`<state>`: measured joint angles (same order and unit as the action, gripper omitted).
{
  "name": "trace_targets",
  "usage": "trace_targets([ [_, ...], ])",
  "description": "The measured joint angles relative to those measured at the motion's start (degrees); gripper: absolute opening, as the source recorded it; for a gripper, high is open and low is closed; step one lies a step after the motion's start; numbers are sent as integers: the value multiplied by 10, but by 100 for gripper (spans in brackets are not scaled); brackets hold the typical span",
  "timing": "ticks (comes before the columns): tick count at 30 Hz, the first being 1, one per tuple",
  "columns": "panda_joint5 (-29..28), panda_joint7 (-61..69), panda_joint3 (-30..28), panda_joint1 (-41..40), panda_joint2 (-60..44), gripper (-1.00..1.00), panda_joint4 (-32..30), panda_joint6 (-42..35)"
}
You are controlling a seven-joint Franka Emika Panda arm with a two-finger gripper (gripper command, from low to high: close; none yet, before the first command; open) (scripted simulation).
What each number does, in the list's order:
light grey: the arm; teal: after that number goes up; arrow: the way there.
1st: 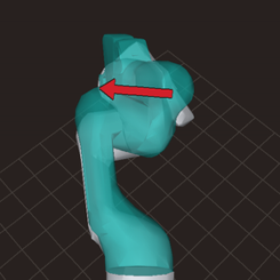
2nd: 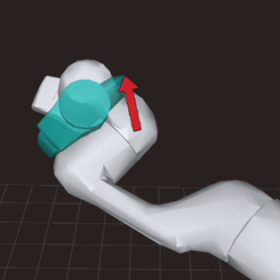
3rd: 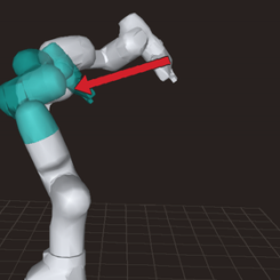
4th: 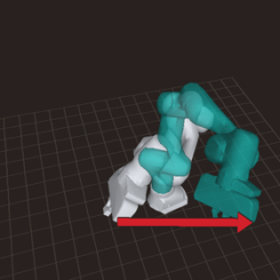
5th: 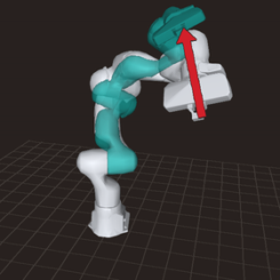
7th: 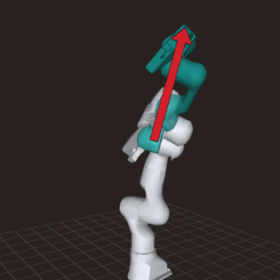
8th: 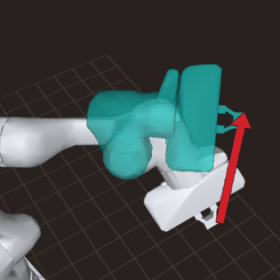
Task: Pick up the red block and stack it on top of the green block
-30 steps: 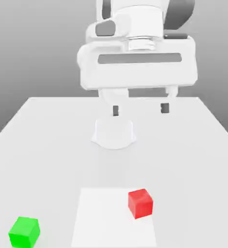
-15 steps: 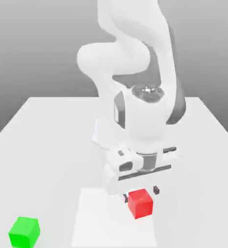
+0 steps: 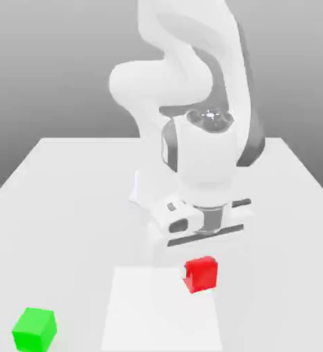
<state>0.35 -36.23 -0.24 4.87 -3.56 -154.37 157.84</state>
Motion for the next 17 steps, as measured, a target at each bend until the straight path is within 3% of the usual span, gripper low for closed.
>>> trace_targets([
  [9,40,-28,-112,-135,-72,-100,173,-104],
  [13,75,-12,-114,-168,-147,-100,204,-62],
  [14,84,-6,-111,-171,-165,100,206,-47],
  [17,84,-6,-111,-171,-165,100,206,-47],
])
